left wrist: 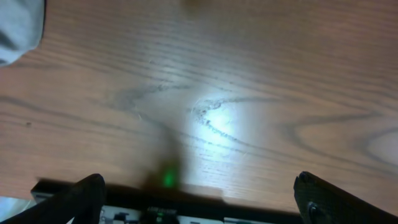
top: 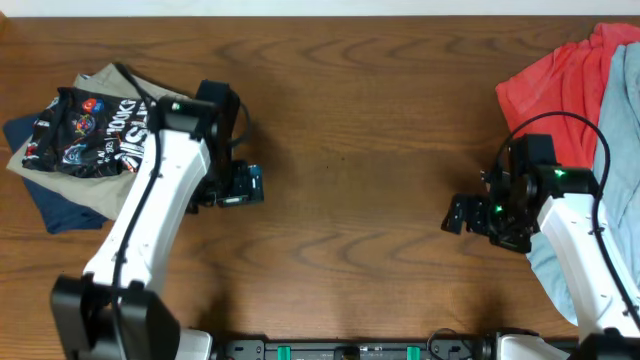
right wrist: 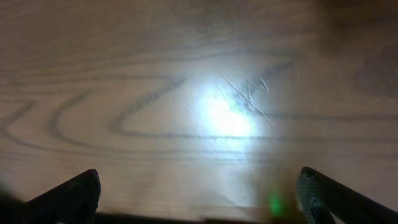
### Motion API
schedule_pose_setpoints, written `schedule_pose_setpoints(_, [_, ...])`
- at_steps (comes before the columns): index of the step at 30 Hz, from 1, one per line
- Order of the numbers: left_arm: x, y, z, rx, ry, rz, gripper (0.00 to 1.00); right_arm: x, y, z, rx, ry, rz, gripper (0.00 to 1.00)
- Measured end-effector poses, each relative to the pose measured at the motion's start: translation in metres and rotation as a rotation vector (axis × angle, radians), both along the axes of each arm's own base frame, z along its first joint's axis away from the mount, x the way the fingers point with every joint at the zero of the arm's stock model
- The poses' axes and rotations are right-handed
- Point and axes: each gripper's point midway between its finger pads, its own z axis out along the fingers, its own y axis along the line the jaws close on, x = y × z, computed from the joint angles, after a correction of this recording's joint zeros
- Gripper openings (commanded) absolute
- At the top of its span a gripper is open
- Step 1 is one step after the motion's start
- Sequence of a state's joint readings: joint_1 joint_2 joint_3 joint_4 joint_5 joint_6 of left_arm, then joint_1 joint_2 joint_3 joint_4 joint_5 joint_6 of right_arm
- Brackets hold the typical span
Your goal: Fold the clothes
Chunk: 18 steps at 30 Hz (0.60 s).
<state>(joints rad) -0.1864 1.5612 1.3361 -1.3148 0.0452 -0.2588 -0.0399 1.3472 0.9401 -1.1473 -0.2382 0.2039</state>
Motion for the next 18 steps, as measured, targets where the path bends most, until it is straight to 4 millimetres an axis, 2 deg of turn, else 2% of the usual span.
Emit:
schedule_pose_setpoints(3, [-0.009,0.002,0.005,-0.02,-0.108,0.002,0.98,0.001,0.0,0.011,-0.017,-0.083,0.009,0.99])
schedule_pose_setpoints(7, [-0.019,0.004,0.022,-0.064,-0.339,0.002,0.98,0.004,0.001,0.028,-0.046,-0.276,0.028,0.99])
schedule_pose_setpoints(14, [-0.039,0.007,0.082,-0.162,-0.855,0.004,0.98,-0.004,0.009,0.065,-0.086,-0.698,0.083,0.99])
schedule_pose_setpoints(18, [-0.058,0.011,0.113,-0.196,-1.027,0.006,0.98,-0.011,0.007,0.086,-0.09,-0.826,0.07,0.99])
